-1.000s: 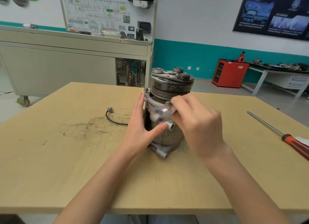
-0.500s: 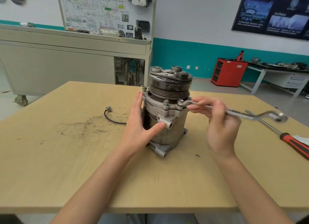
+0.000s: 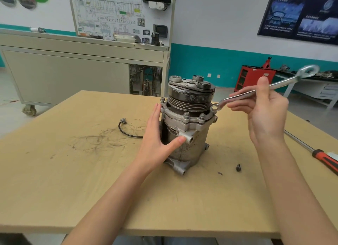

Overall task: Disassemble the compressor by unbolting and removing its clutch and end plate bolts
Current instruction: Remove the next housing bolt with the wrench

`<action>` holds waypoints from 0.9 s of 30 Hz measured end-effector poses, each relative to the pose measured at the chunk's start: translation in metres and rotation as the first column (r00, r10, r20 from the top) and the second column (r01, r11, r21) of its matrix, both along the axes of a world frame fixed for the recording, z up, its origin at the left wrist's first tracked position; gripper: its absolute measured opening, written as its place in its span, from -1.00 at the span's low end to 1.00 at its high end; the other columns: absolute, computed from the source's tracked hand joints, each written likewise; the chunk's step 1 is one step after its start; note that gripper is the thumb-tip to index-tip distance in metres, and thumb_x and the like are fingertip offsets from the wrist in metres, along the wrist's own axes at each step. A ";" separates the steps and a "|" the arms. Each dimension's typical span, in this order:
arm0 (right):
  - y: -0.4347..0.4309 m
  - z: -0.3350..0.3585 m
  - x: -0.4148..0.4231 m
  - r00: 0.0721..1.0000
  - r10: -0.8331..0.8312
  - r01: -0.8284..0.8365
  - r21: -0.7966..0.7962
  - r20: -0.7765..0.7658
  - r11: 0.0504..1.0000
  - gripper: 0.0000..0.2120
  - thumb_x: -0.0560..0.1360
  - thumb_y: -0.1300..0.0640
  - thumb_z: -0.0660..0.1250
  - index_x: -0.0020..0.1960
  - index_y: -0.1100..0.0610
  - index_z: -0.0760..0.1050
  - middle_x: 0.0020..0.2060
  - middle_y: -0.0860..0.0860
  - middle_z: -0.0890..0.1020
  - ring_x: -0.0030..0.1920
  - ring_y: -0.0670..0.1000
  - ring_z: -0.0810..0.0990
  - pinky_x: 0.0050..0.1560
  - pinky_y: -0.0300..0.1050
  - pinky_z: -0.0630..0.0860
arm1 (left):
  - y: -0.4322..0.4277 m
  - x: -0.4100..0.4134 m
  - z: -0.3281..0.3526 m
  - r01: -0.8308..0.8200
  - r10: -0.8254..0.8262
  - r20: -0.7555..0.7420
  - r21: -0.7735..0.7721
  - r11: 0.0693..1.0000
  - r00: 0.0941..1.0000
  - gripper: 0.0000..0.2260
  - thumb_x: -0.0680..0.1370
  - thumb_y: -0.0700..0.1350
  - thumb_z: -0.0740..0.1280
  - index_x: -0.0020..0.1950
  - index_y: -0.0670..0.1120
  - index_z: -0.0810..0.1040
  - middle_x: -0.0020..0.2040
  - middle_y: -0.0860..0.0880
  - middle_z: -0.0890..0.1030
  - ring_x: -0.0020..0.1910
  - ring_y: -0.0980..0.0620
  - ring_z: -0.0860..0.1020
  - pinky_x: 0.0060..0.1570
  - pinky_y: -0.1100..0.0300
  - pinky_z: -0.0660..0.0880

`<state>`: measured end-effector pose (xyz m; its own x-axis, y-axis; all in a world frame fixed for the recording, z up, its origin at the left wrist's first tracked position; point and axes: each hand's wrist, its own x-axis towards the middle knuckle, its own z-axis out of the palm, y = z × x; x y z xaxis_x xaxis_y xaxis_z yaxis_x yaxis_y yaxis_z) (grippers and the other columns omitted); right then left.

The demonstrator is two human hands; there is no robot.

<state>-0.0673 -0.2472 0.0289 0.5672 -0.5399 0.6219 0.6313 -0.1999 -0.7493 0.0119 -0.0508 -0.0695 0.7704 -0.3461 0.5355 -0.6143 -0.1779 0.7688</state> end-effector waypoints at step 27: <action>0.058 -0.045 -0.009 0.706 -0.272 0.708 -0.651 0.654 0.275 -0.58 0.61 0.04 0.18 -0.24 0.29 0.60 -0.32 0.13 0.63 -0.42 0.07 0.60 -0.46 -0.16 0.51 | -0.001 0.001 -0.002 0.003 -0.002 0.028 -0.025 1.000 1.000 -0.05 0.32 0.45 0.30 0.56 0.15 -0.06 0.59 0.15 0.01 0.51 0.33 0.00 0.40 0.49 0.02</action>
